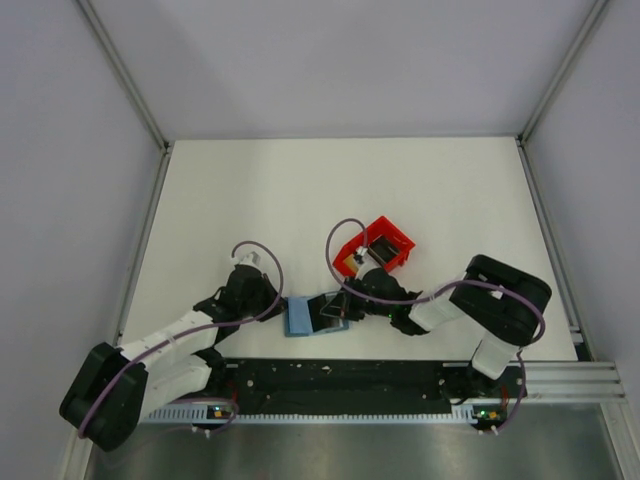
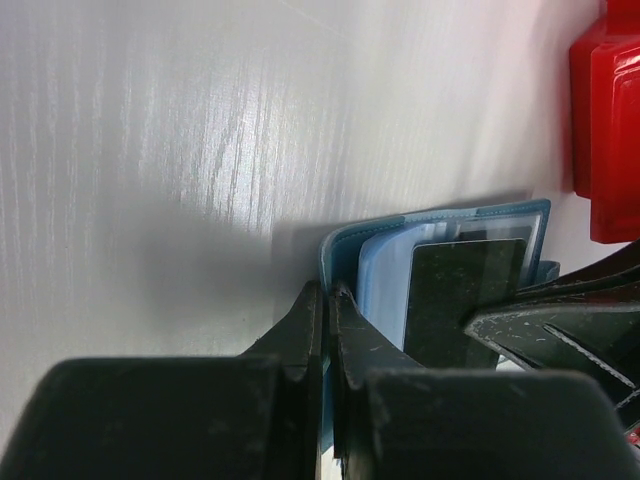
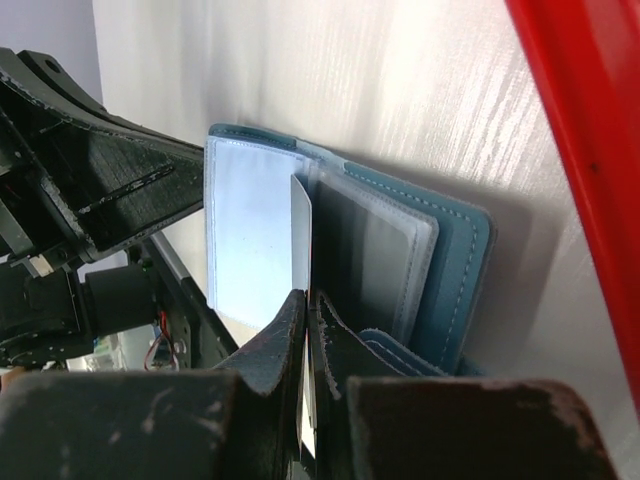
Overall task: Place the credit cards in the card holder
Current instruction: Insert the credit card into the card holder.
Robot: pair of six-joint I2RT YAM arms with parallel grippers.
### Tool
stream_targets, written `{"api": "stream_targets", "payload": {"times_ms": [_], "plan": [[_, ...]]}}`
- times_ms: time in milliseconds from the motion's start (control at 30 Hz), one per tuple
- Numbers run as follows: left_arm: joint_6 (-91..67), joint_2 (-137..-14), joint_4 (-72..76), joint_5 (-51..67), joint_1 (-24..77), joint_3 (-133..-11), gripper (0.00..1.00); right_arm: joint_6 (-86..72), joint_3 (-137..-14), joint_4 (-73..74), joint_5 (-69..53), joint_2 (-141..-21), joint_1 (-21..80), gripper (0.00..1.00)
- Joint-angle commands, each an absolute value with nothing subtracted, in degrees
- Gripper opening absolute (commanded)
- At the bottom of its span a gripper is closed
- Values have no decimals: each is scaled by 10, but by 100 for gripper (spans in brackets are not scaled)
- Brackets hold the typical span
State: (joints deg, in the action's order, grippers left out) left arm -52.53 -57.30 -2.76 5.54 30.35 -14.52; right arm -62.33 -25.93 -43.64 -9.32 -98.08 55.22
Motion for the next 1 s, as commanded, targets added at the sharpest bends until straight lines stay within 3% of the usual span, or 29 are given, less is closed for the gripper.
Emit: {"api": "stream_targets", "payload": {"times_ms": [0,233,667,967], "plan": [[-515,-584,-48,34,302,-141,0,-593,-264,-349,-38,-935,548,0],[-515,-584,-47,34,301,-140,0,-577,-275,-276,-6,-894,548,0],[-518,-591,-42,33,302,-138,0,-601,-282,-359,-62,-966,549,0],[-527,-601,-54,20,302,-143,0,-574,-249,-372,-13,-888,559,0]]}}
